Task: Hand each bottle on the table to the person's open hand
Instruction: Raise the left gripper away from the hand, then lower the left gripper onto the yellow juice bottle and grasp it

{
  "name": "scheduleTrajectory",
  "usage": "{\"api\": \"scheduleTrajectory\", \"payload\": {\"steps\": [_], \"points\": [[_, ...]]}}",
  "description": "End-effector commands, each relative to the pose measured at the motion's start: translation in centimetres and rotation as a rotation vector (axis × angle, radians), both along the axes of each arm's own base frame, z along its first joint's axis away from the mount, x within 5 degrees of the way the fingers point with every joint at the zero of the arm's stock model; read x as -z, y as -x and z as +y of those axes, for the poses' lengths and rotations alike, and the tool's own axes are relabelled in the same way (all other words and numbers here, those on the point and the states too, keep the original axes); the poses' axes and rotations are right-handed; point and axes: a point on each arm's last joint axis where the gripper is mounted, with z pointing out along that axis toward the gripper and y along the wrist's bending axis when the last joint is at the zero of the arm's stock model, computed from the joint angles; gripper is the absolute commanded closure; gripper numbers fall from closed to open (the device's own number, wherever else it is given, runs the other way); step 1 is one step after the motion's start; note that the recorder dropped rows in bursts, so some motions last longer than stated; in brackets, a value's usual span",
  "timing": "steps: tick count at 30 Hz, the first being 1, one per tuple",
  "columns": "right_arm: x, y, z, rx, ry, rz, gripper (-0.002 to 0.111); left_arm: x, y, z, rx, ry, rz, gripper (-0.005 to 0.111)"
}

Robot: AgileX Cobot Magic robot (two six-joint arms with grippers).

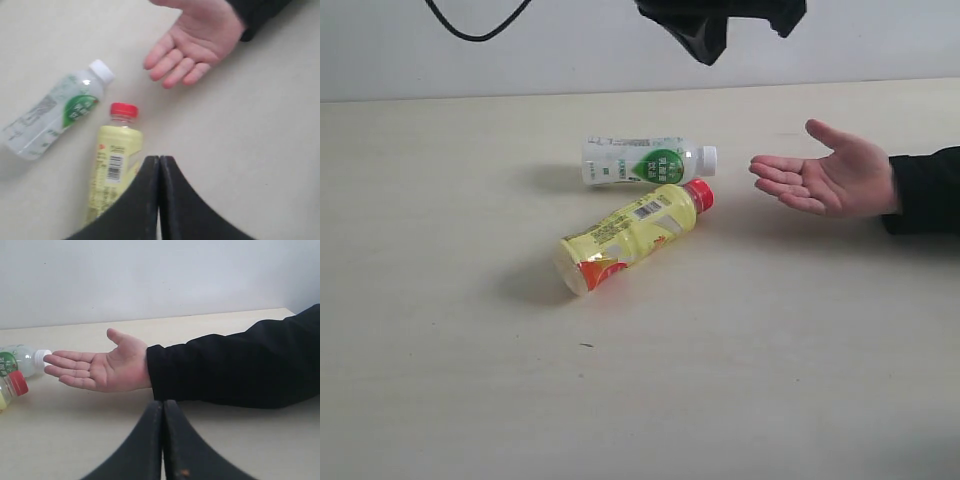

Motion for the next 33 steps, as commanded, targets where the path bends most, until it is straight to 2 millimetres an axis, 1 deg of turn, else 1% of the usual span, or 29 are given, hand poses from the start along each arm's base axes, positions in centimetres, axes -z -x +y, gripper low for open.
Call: {"api": "scheduleTrajectory", "payload": {"steps": [1, 4, 5, 6, 8, 9, 10, 13, 15, 16, 17, 18, 19, 20, 23, 24, 30, 33], "points": [[0.1, 0.0, 0.0, 0.005, 0.003, -0.006, 0.108, 1.9, -1.1, 0.4, -0.052, -0.086, -0.023, 0.107], [0.1, 0.0, 0.0, 0.005, 0.003, -0.006, 0.108, 3.6, -1.6, 0.1, -0.015, -0.153, -0.028, 0.107], [0.1, 0.0, 0.0, 0.005, 0.003, -0.006, 0.108, 4.5, -2.2, 0.1, -0.021, -0.206, -0.056, 0.107], [0.1, 0.0, 0.0, 0.005, 0.003, -0.006, 0.108, 4.8, -2.5, 0.2, -0.024, -0.231, -0.071, 0.106], [0.1, 0.0, 0.0, 0.005, 0.003, -0.006, 0.108, 5.8, -3.2, 0.1, -0.022, -0.29, -0.098, 0.099], [0.1, 0.0, 0.0, 0.005, 0.003, -0.006, 0.108, 6.6, -3.5, 0.0, -0.01, -0.319, -0.102, 0.09], [0.1, 0.0, 0.0, 0.005, 0.003, -0.006, 0.108, 6.8, -3.5, -0.1, 0.002, -0.328, -0.101, 0.085], [0.1, 0.0, 0.0, 0.005, 0.003, -0.003, 0.108, 8.5, -3.8, -0.6, 0.029, -0.349, -0.07, 0.065], [0.1, 0.0, 0.0, 0.005, 0.003, -0.003, 0.108, 9.3, -3.9, -0.8, 0.032, -0.359, -0.054, 0.045], [0.1, 0.0, 0.0, 0.005, 0.003, -0.003, 0.108, 10.2, -4.0, -1.0, 0.033, -0.368, -0.037, 0.024], [0.1, 0.0, 0.0, 0.005, 0.003, -0.003, 0.108, 10.8, -4.1, -1.1, 0.033, -0.374, -0.028, 0.015], [0.1, 0.0, 0.0, 0.005, 0.003, -0.003, 0.108, 11.8, -4.3, -1.3, 0.036, -0.389, -0.014, 0.006], [0.1, 0.0, 0.0, 0.005, 0.003, -0.003, 0.108, 12.3, -4.3, -1.4, 0.033, -0.392, -0.002, 0.004], [0.1, 0.0, 0.0, 0.005, 0.003, -0.003, 0.108, 13.3, -4.5, -1.6, 0.017, -0.397, 0.02, 0.003], [0.1, 0.0, 0.0, 0.005, 0.003, -0.003, 0.108, 14.7, -4.4, -1.9, 0.017, -0.395, 0.059, 0.003], [0.1, 0.0, 0.0, 0.005, 0.003, -0.003, 0.108, 15.4, -4.4, -2.0, 0.019, -0.404, 0.075, 0.003], [0.1, 0.0, 0.0, 0.005, 0.003, -0.003, 0.108, 18.4, -4.1, -1.7, 0.033, -0.467, 0.137, 0.003], [0.1, 0.0, 0.0, 0.005, 0.003, -0.003, 0.108, 19.6, -3.9, -1.4, 0.042, -0.497, 0.16, 0.003]]}}
